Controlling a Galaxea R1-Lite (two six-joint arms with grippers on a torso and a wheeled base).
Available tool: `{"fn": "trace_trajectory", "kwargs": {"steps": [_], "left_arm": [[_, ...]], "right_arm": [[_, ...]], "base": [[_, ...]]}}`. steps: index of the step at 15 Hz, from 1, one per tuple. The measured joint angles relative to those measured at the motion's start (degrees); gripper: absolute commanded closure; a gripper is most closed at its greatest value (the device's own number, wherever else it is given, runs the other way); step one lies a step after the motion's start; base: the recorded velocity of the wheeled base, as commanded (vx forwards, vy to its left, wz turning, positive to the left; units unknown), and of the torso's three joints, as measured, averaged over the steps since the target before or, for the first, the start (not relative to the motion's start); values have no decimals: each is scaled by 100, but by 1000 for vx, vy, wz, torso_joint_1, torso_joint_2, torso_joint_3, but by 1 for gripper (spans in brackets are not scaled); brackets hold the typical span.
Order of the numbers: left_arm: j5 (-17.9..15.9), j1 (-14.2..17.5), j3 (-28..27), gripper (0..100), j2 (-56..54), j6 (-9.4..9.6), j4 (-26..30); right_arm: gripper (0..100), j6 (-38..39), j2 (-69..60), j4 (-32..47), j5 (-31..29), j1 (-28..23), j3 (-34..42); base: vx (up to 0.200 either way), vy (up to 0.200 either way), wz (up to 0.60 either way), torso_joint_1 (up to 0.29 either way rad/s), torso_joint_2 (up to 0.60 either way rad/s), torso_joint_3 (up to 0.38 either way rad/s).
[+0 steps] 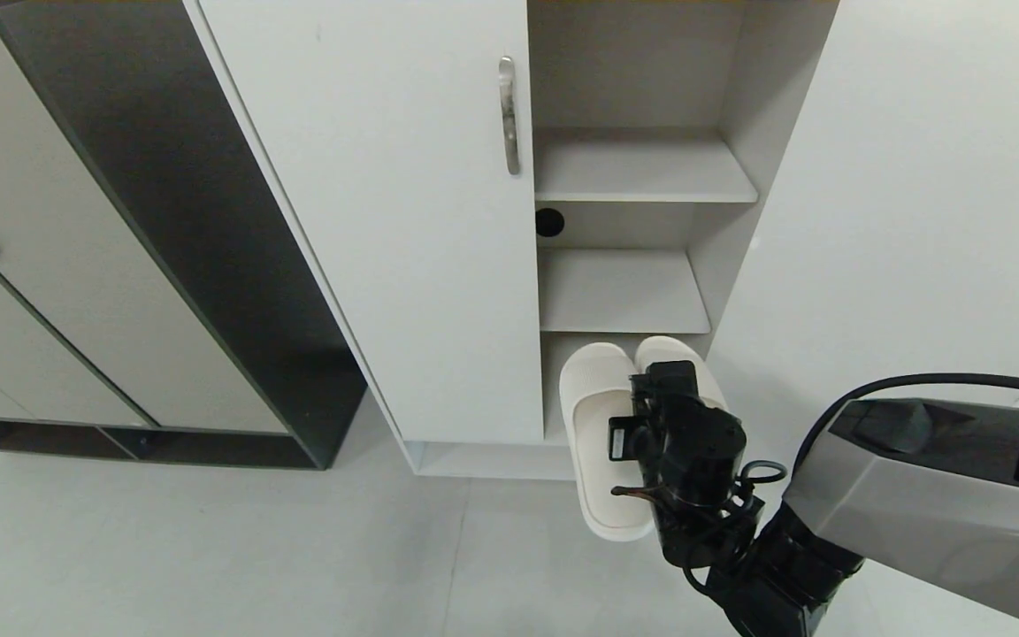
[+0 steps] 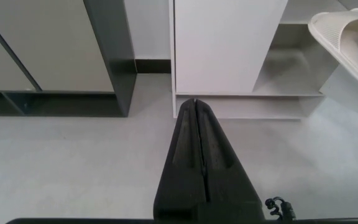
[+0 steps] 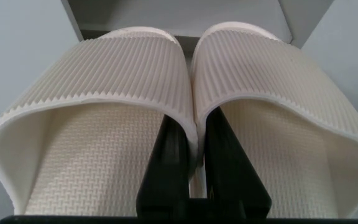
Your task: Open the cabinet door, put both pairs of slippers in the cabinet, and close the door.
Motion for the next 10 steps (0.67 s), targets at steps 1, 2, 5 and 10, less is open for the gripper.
{"fn": "trace_trajectory", "kwargs": {"steps": [1, 2, 5, 10], "left_arm": [[0, 0, 0, 100, 0, 4, 0], [0, 0, 0, 100, 0, 9, 0], [0, 0, 0, 100, 0, 9, 0], [0, 0, 0, 100, 0, 11, 0]], "right_arm": [[100, -2, -13, 0, 0, 0, 5], [100, -21, -33, -6, -6, 0, 5], [100, -99, -123, -110, -30, 0, 9], [100, -145, -73, -160, -30, 0, 79]], "base": [[0, 0, 0, 0, 0, 0], [0, 0, 0, 0, 0, 0], [0, 0, 0, 0, 0, 0], [80, 0, 0, 0, 0, 0]]}}
